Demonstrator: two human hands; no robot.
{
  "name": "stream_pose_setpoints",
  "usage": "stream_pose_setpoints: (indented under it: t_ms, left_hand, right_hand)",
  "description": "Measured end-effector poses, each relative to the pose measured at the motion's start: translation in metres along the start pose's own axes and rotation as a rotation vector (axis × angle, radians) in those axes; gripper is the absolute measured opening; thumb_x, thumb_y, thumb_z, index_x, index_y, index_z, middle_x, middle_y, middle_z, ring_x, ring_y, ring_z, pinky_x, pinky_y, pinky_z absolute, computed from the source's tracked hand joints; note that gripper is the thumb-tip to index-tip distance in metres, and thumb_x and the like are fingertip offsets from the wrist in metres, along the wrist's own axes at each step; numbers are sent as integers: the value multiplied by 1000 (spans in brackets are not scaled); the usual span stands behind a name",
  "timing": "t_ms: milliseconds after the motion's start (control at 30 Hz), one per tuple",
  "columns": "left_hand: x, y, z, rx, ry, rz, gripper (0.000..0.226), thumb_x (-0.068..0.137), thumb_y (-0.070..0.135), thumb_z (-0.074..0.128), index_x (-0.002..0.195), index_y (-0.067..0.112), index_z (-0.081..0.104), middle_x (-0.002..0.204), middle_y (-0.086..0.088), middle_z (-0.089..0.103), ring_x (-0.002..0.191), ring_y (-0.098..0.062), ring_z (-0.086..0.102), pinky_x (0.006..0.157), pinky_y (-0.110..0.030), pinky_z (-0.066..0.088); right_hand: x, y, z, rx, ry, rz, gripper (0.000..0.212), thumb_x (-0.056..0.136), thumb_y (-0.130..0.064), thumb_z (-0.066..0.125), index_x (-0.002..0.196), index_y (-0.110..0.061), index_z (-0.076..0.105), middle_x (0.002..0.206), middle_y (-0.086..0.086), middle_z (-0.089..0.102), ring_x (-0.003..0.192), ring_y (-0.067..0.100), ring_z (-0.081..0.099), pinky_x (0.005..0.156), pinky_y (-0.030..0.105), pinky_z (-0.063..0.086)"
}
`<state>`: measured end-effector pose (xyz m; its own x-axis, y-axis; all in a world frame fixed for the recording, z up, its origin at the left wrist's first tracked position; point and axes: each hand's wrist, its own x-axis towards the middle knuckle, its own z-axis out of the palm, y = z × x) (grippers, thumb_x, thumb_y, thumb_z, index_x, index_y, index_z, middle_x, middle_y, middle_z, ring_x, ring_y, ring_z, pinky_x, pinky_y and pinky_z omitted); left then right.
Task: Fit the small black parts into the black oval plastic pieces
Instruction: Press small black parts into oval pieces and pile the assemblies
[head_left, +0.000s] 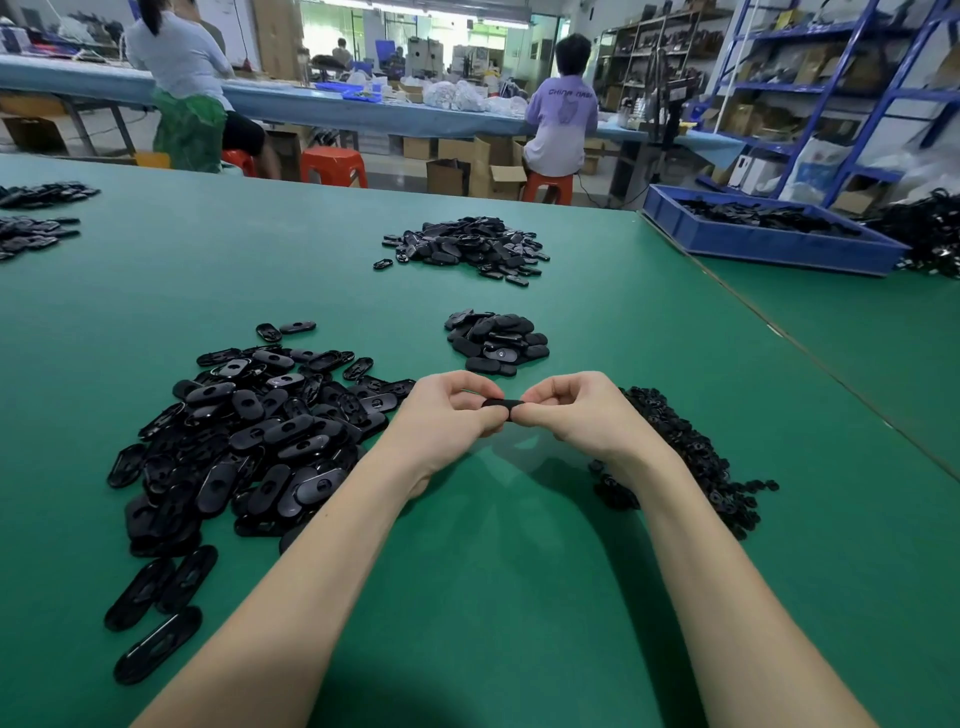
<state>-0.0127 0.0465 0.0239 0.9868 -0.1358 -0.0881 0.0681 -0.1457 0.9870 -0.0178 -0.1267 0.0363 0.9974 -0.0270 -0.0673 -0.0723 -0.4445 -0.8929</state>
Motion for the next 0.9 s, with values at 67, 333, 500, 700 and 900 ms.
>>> stream_pose_setpoints:
  t_ms: [67, 333, 500, 700, 900]
  left_hand:
    - [1, 0, 1, 33, 28, -5, 13, 85, 6, 74, 90, 17, 70, 71, 3, 75, 68, -11, 66, 74, -24, 52]
    - [3, -4, 2, 138, 123, 84, 12, 83, 14, 75, 87, 25, 71, 73, 10, 73, 70, -9, 65, 68, -21, 48]
    - [2, -2, -6, 299, 64, 222, 20, 82, 10, 75, 93, 27, 74, 90, 7, 73, 75, -8, 70, 71, -6, 49]
    - [14, -5, -5, 566, 161, 316, 15, 79, 24, 77, 89, 35, 73, 90, 20, 71, 70, -7, 64, 73, -18, 52]
    - [67, 10, 13, 544, 336, 144, 13, 78, 30, 77, 87, 34, 68, 85, 19, 68, 94, -10, 65, 76, -27, 42]
  right_hand:
    - [1, 1, 2, 7, 7, 3, 11, 80, -19, 82, 75, -19, 73, 57, -10, 53, 45, 1, 41, 44, 11, 33]
    - [3, 5, 13, 100, 49, 36, 11, 79, -21, 81, 79, -19, 70, 53, -17, 53, 43, 2, 42, 45, 15, 33]
    - [1, 5, -1, 186, 20, 80, 16, 81, -25, 82, 92, -24, 71, 73, -5, 67, 43, 7, 43, 40, 14, 31]
    - [0, 10, -5, 84, -2, 91, 28, 85, -37, 79, 107, -29, 65, 80, -9, 78, 45, -1, 50, 48, 13, 39]
    - [6, 16, 0, -86, -14, 61, 26, 84, -38, 74, 106, -29, 64, 81, -8, 78, 55, 1, 55, 69, 27, 46]
